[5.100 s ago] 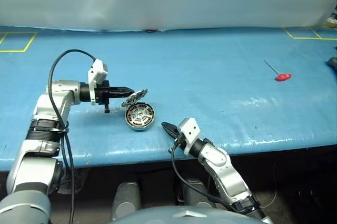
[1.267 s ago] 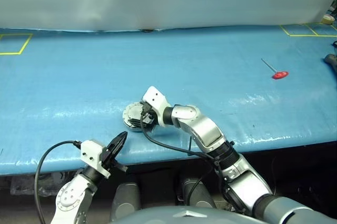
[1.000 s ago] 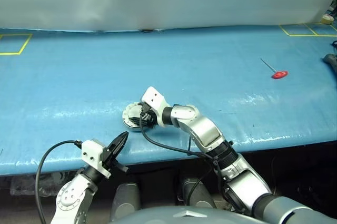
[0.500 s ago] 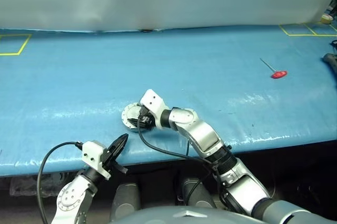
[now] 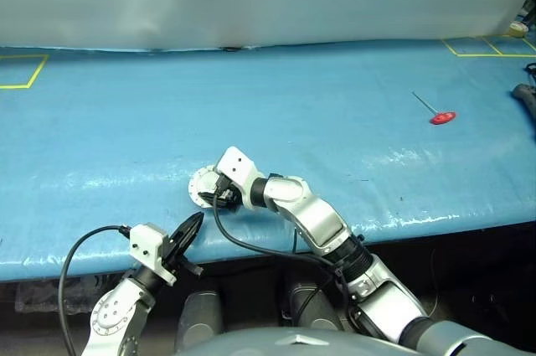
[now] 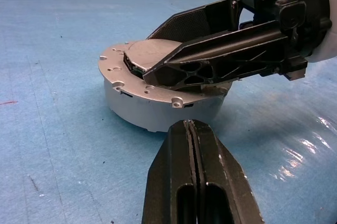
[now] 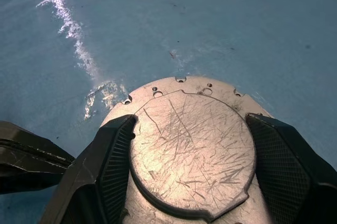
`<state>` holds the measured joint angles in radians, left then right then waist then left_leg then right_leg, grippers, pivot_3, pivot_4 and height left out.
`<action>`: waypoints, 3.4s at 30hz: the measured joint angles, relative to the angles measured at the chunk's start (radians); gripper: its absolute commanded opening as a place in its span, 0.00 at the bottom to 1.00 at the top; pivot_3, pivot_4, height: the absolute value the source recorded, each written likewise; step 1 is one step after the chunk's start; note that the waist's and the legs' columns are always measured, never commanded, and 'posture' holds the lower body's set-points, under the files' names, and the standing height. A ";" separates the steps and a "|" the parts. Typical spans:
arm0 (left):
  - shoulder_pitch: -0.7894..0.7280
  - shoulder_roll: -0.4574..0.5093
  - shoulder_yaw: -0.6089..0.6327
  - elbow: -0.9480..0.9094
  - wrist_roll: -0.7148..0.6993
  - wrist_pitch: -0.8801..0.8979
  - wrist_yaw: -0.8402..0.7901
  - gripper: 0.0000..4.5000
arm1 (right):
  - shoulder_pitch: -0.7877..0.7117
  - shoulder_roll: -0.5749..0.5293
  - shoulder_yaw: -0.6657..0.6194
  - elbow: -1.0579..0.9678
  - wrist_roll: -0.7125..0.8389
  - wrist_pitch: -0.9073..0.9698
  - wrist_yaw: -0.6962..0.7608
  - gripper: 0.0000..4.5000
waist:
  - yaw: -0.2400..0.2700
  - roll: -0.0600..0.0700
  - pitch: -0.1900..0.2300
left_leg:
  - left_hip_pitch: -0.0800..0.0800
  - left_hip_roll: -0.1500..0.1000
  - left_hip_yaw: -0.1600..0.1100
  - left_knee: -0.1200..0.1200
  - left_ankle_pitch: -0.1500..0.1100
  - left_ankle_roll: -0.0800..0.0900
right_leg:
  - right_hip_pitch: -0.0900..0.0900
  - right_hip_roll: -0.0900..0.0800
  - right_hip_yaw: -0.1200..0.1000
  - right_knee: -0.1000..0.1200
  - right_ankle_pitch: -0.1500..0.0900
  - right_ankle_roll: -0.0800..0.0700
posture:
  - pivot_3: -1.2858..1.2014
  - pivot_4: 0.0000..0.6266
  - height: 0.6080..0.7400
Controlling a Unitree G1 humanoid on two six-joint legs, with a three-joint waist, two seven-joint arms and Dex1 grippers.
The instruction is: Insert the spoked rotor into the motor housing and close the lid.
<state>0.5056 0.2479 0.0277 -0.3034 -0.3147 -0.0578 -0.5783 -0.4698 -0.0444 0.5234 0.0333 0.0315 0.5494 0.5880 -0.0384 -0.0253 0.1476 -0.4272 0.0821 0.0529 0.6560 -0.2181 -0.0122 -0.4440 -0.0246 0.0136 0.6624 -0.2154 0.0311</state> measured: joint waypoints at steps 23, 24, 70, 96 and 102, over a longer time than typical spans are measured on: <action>-0.001 0.008 -0.001 0.016 -0.003 0.003 -0.010 0.00 | -0.115 -0.012 0.009 0.078 -0.016 -0.009 0.088 0.67 | 0.001 0.000 0.000 | -0.001 0.000 0.000 0.000 0.000 0.000 | -0.001 0.000 0.000 0.000 0.000 0.000 | 0.52 0.24 1.00; -0.001 0.008 -0.002 0.016 -0.003 0.003 -0.010 0.00 | -0.115 -0.010 0.010 0.085 -0.016 -0.016 0.089 0.67 | 0.001 0.000 0.000 | -0.001 0.000 0.000 0.000 0.000 0.000 | -0.001 0.000 0.000 0.000 0.000 0.000 | 0.52 0.24 1.00; 0.000 0.009 -0.026 0.016 -0.011 0.010 -0.011 0.00 | -0.262 -0.006 -0.012 0.300 -0.011 -0.108 0.308 0.67 | 0.001 0.000 0.000 | -0.001 0.000 0.000 0.000 0.000 0.000 | -0.001 0.000 0.000 0.001 0.000 0.000 | 0.52 0.24 1.00; 0.004 0.010 -0.032 0.016 -0.011 0.011 -0.011 0.00 | -0.284 -0.015 -0.033 0.399 -0.011 -0.241 0.372 0.67 | 0.002 0.000 0.000 | -0.001 0.000 0.000 0.000 0.000 0.000 | -0.001 0.000 0.000 0.001 0.000 0.000 | 0.52 0.24 1.00; 0.009 0.010 -0.037 0.016 -0.011 0.013 -0.009 0.00 | -0.283 -0.010 -0.034 0.414 -0.012 -0.257 0.365 0.67 | 0.002 0.000 0.000 | -0.001 0.000 0.000 0.000 0.000 0.000 | -0.001 0.000 0.000 0.001 0.000 0.000 | 0.52 0.24 1.00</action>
<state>0.5143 0.2575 -0.0090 -0.2876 -0.3260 -0.0448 -0.5875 -0.7528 -0.0541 0.4898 0.4469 0.0193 0.2921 0.9527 -0.0368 -0.0249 0.1479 -0.4284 0.0820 0.0529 0.6561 -0.2180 -0.0122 -0.4446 -0.0243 0.0135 0.6633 -0.2151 0.0309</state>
